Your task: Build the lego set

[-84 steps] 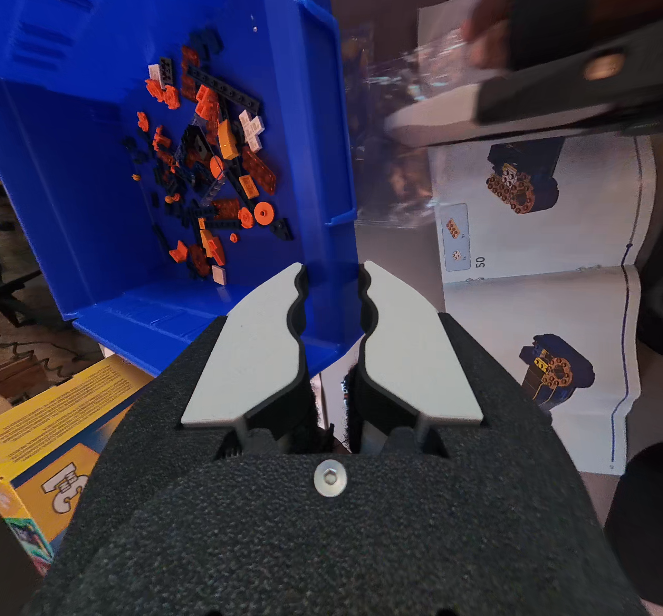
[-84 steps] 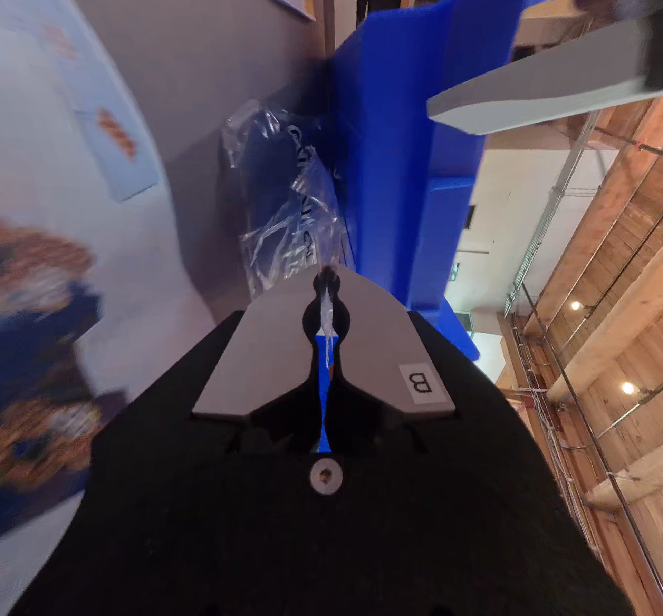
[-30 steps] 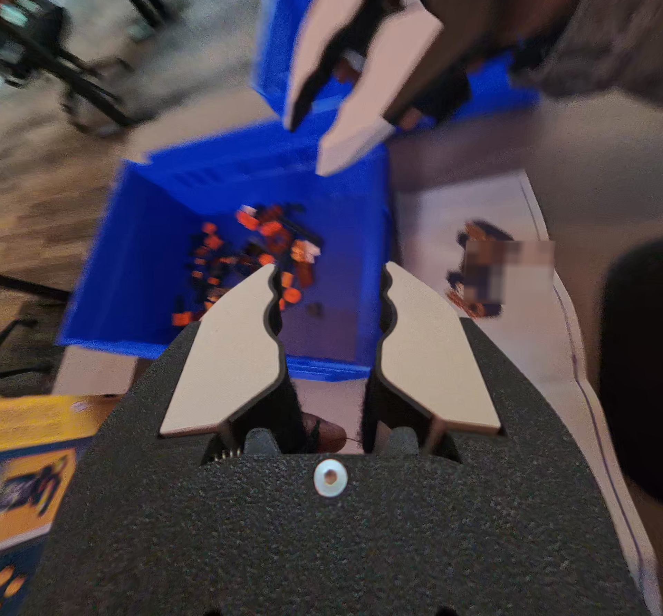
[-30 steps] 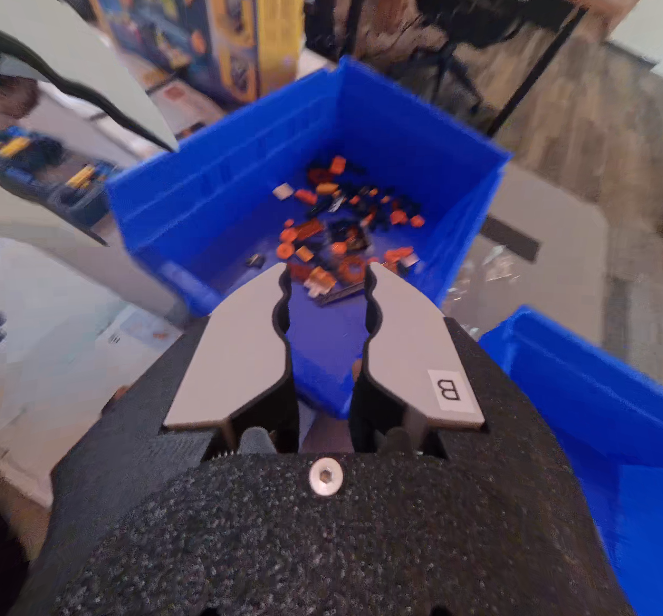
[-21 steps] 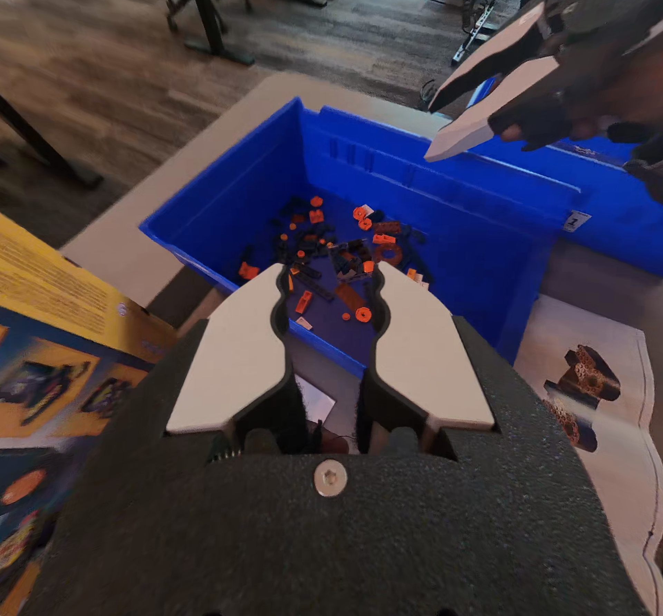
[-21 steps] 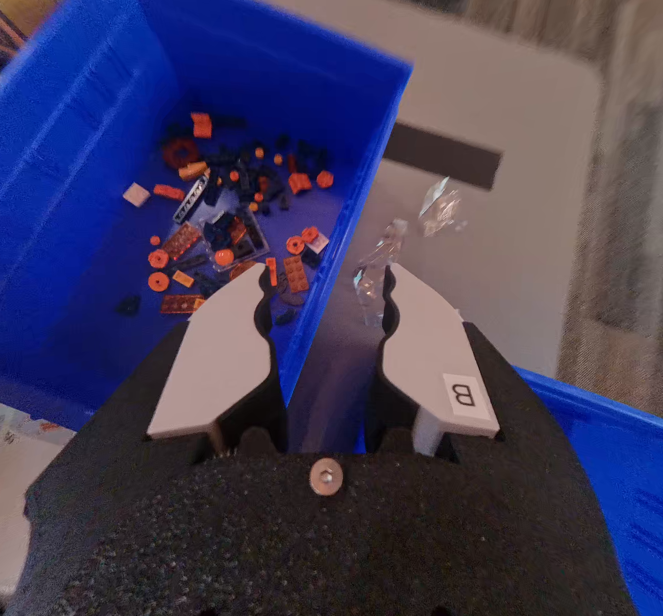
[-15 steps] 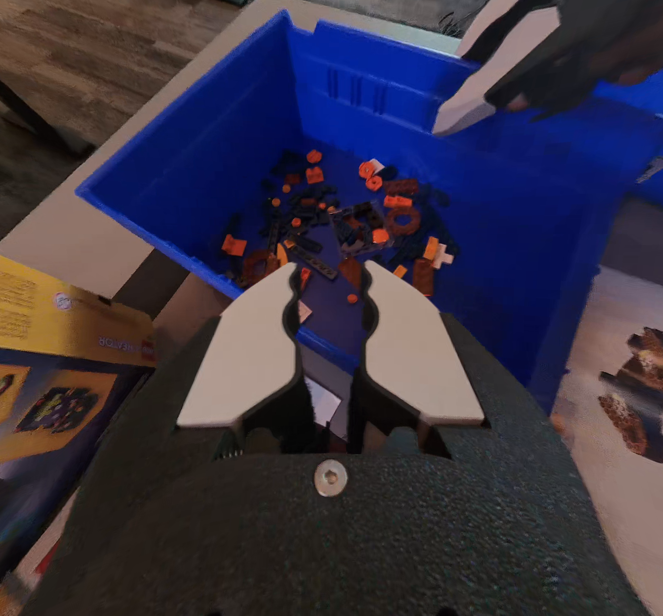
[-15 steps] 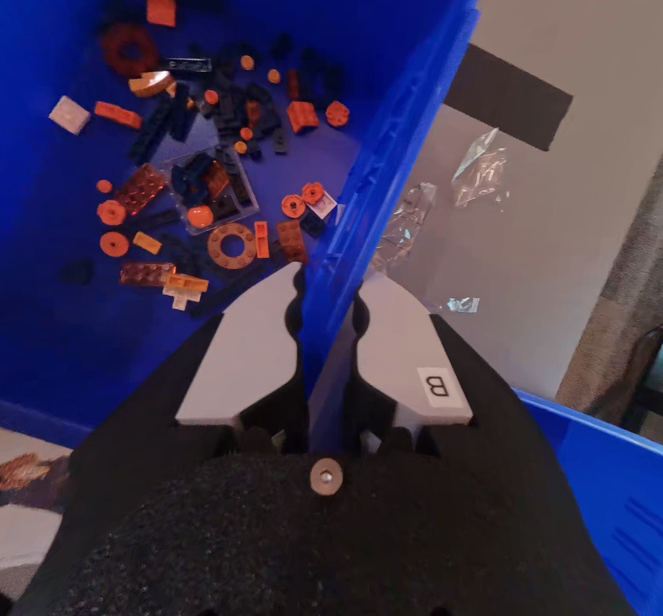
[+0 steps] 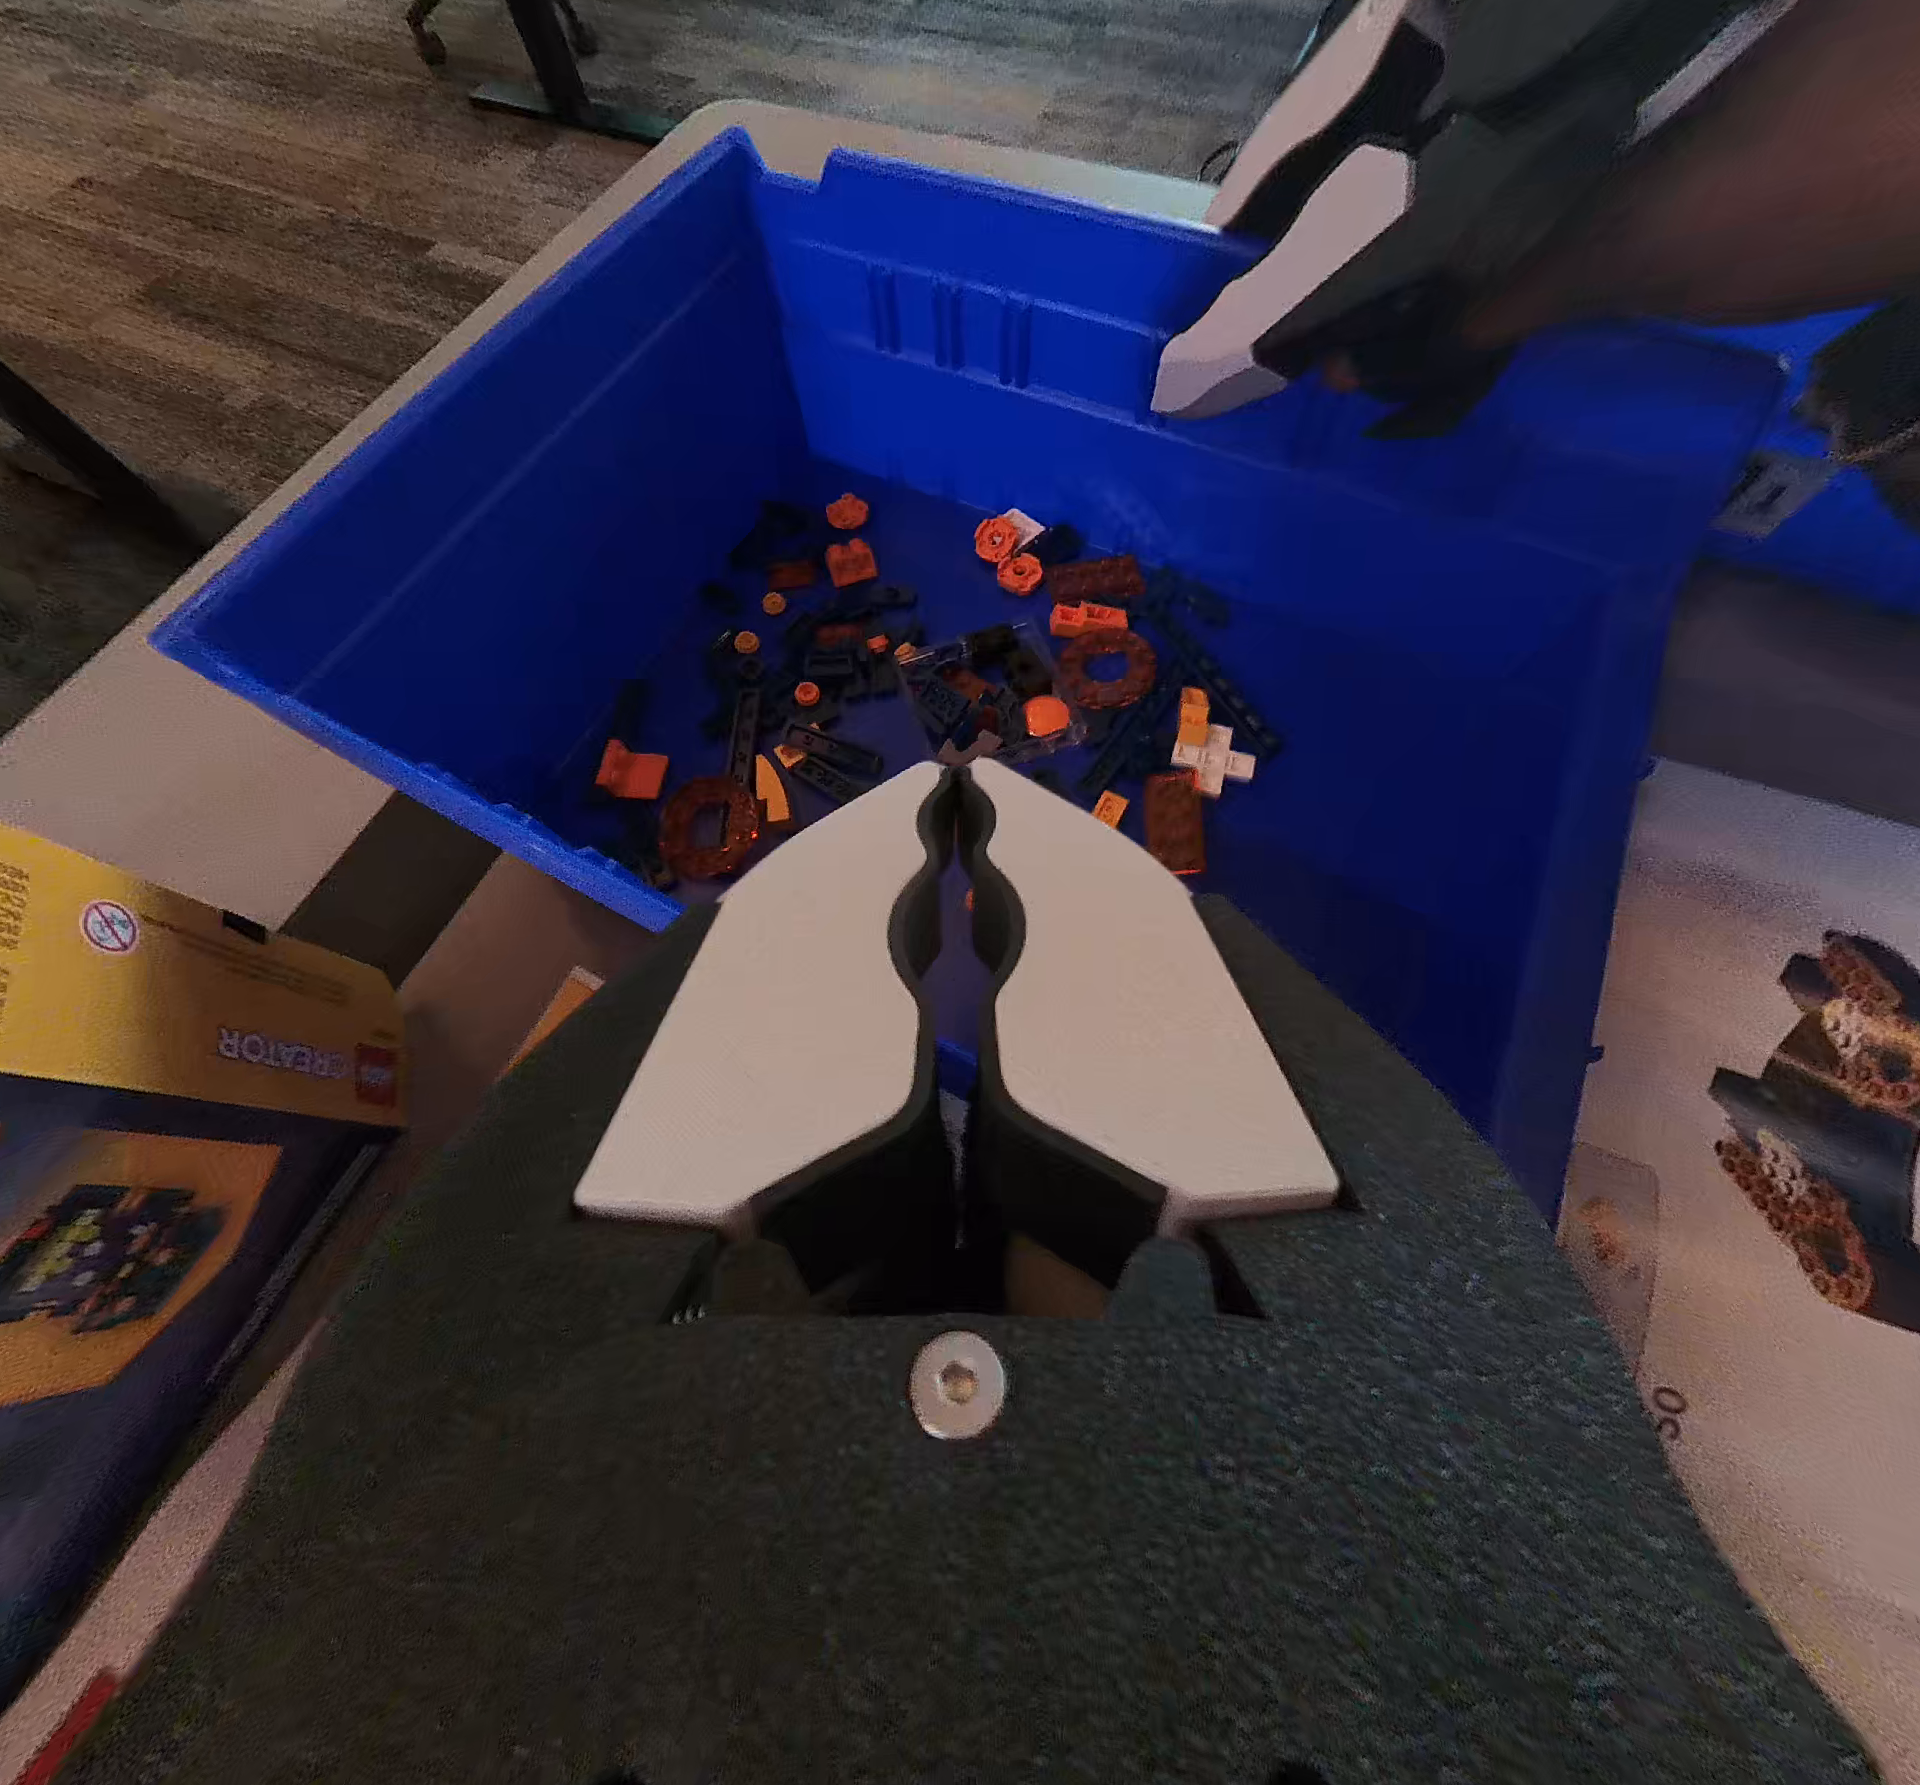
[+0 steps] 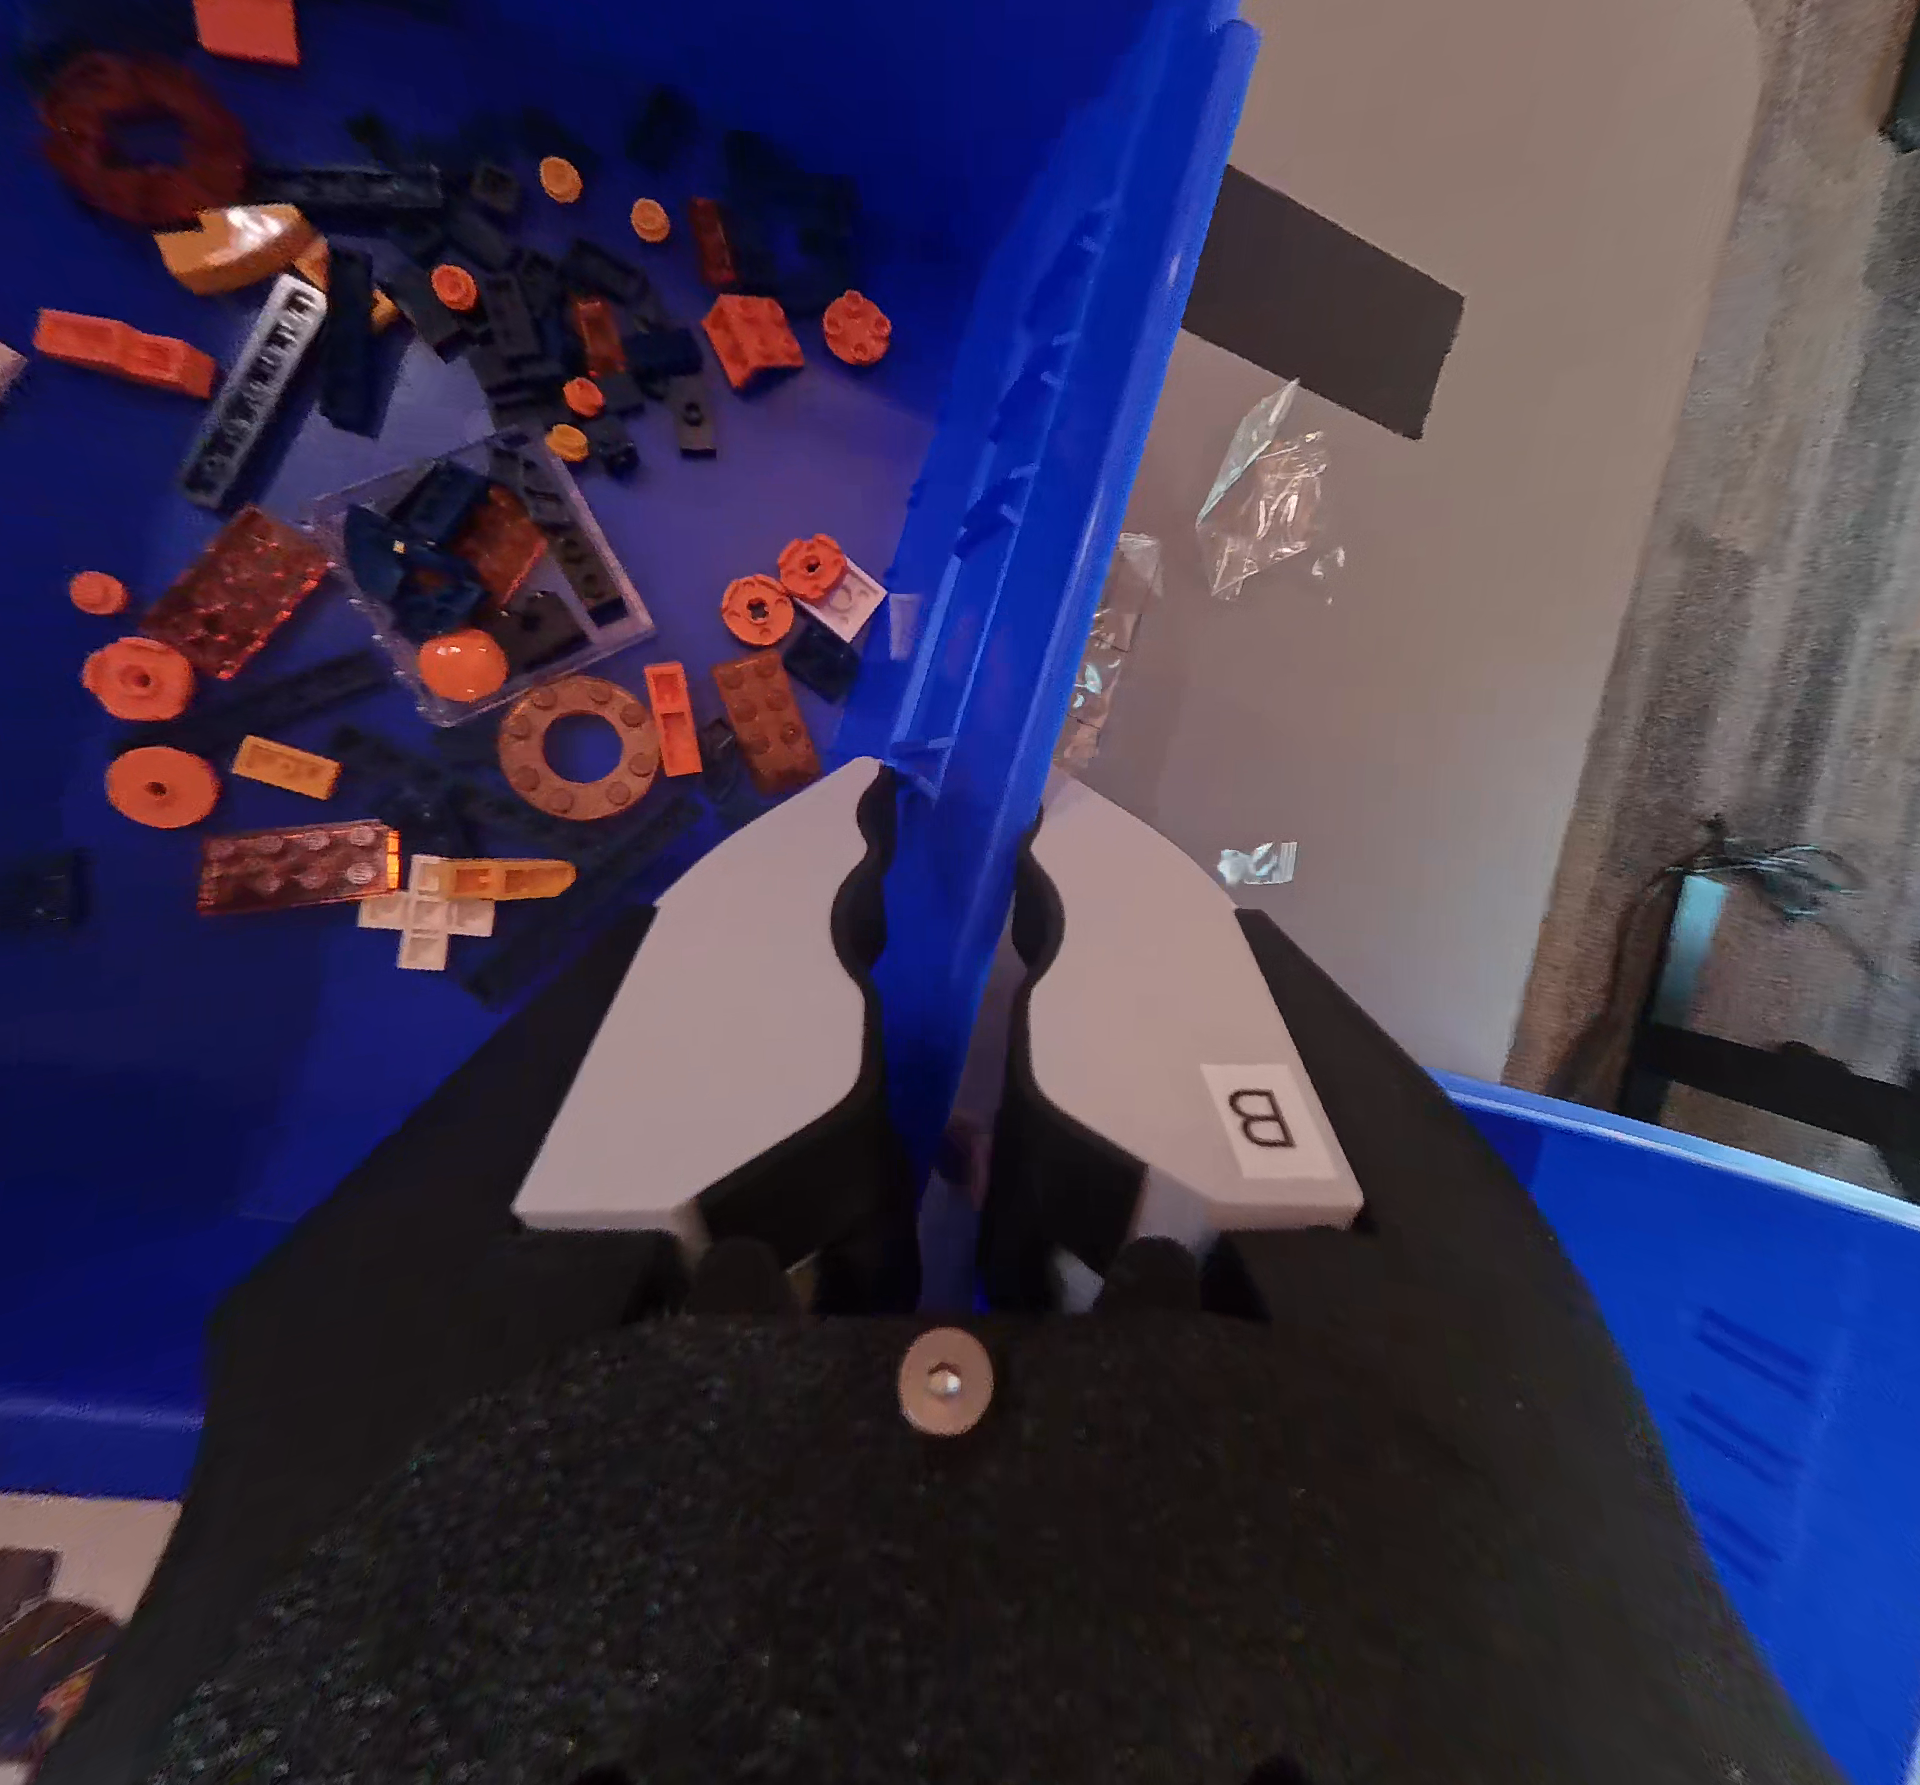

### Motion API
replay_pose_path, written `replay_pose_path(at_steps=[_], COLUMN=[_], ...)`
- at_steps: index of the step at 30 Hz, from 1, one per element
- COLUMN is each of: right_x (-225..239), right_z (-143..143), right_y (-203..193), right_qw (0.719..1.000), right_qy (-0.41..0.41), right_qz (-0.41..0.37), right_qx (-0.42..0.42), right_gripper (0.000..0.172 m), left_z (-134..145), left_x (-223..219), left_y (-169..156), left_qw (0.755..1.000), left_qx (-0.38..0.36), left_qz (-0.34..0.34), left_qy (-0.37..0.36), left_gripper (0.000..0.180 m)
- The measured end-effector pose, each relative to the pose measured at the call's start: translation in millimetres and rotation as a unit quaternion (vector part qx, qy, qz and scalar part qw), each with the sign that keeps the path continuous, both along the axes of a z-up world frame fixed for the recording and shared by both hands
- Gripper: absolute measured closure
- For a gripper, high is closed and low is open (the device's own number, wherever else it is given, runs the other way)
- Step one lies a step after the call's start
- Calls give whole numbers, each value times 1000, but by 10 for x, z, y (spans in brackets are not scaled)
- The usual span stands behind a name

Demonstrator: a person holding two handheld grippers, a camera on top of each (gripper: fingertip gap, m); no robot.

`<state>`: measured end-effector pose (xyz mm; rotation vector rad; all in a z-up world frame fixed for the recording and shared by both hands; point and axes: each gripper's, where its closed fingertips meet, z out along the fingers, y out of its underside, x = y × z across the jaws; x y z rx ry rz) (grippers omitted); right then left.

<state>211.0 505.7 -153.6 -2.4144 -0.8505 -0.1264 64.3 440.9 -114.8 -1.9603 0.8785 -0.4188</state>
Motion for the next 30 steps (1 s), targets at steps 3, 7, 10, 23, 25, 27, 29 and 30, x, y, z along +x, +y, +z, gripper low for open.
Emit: replay_pose_path(at_steps=[3,7,10,23,25,27,29,30], right_x=[30,-58,-260,-1297,-1380,-1500,-1773,-1912], right_z=[-1,452,1229,2393,2283,2085,1777,1645], right_y=[13,15,-172,-2580,-2770,-2941,-3048,-3094], right_qw=[997,993,963,578,542,508,528,543], right_qy=[-67,-5,128,633,623,609,563,532], right_qz=[25,11,36,363,382,392,424,448], right_qx=[23,115,236,366,415,466,475,472], right_gripper=[142,115,104,24,25,30,34,32], left_z=[20,556,1263,1125,1046,1010,1025,1037], left_x=[-4,-134,-361,-1619,-1797,-1981,-2062,-2110], left_y=[5,-170,-569,-1909,-1930,-1965,-2023,-2048], left_qw=[998,990,963,919,895,862,853,846], left_qx=[23,139,264,276,307,383,441,470], left_qz=[-12,-21,-25,76,113,148,152,157], left_qy=[52,28,-41,-272,-304,-297,-235,-199], left_gripper=[175,161,132,35,35,36,39,38])
